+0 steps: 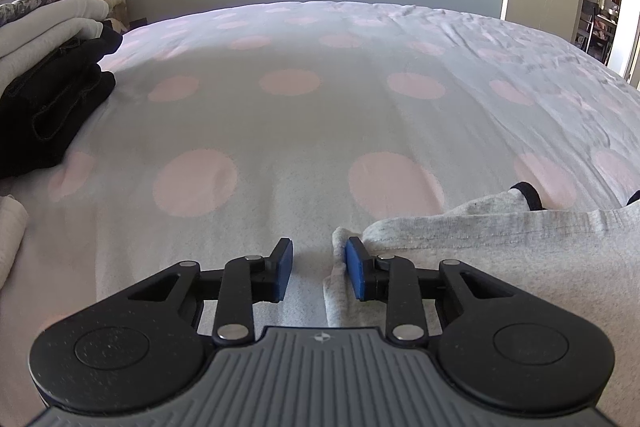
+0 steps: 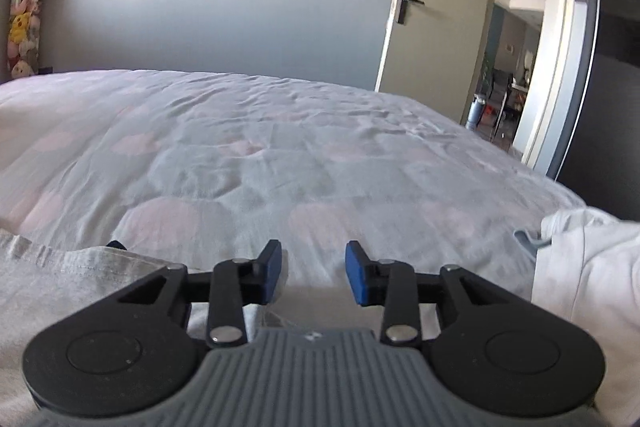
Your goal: Fold clothes
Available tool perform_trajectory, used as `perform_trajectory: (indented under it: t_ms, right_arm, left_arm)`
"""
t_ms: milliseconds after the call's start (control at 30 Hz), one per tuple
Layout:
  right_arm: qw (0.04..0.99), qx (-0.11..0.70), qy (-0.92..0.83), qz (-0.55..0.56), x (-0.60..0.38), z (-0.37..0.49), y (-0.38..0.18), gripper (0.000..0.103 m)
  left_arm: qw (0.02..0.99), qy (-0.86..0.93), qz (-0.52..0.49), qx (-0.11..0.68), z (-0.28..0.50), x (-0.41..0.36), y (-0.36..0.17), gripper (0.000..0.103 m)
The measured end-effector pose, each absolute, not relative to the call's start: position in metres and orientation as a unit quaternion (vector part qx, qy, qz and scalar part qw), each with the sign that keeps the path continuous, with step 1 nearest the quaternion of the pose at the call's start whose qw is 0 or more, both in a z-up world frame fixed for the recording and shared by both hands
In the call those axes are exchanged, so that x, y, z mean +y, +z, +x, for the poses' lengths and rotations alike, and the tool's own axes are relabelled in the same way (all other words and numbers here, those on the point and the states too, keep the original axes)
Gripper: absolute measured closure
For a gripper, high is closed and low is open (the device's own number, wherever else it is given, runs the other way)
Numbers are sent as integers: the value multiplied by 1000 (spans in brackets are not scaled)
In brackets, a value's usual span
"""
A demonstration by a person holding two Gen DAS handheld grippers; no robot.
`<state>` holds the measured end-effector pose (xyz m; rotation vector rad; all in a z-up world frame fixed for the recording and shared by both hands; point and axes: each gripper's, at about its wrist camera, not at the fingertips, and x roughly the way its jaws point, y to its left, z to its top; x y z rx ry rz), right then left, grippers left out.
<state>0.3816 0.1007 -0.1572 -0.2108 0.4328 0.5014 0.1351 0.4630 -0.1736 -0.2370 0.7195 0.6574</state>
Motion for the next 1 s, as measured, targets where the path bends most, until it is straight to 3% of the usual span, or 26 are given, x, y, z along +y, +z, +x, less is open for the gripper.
perform_trajectory:
  t_ms: [133, 267, 300, 333, 367, 400, 433, 500, 767, 867, 1000]
  right_arm:
    - [921, 266, 282, 23, 71, 390, -155, 51]
    - [897, 307, 310, 73, 65, 394, -160, 50]
    - [894, 314, 311, 69, 68, 395, -162, 53]
    - [892, 320, 313, 69, 69, 397, -165, 63]
    - [889, 325, 315, 70, 70, 398, -167, 71]
    - [886, 330, 316, 77, 70, 399, -168, 87]
    - [885, 332, 317, 84, 69, 399, -168, 92]
    - [890, 326, 307, 90, 65, 398, -166, 100]
    - [911, 321, 237, 108, 41, 409, -171, 103]
    - [897, 327, 260, 147, 35, 413, -175, 93]
    - [883, 315, 302, 171, 45, 414, -174, 56]
  left_arm:
    - [876, 312, -168, 327, 123, 472, -167, 69]
    - [870, 306, -223, 316, 114, 481, -163, 69]
    - [869, 307, -223, 317, 114, 482, -165, 69]
    - [869, 307, -224, 318, 114, 482, -166, 70]
    - [870, 305, -221, 317, 114, 482, -167, 80]
    - [874, 302, -217, 312, 115, 480, -167, 87]
    - [879, 298, -213, 306, 115, 479, -166, 97]
    - [887, 296, -202, 293, 117, 474, -163, 100]
    - [897, 312, -166, 266, 121, 467, -157, 101]
    - [896, 313, -163, 268, 122, 466, -157, 101]
    - [891, 315, -169, 280, 123, 469, -162, 101]
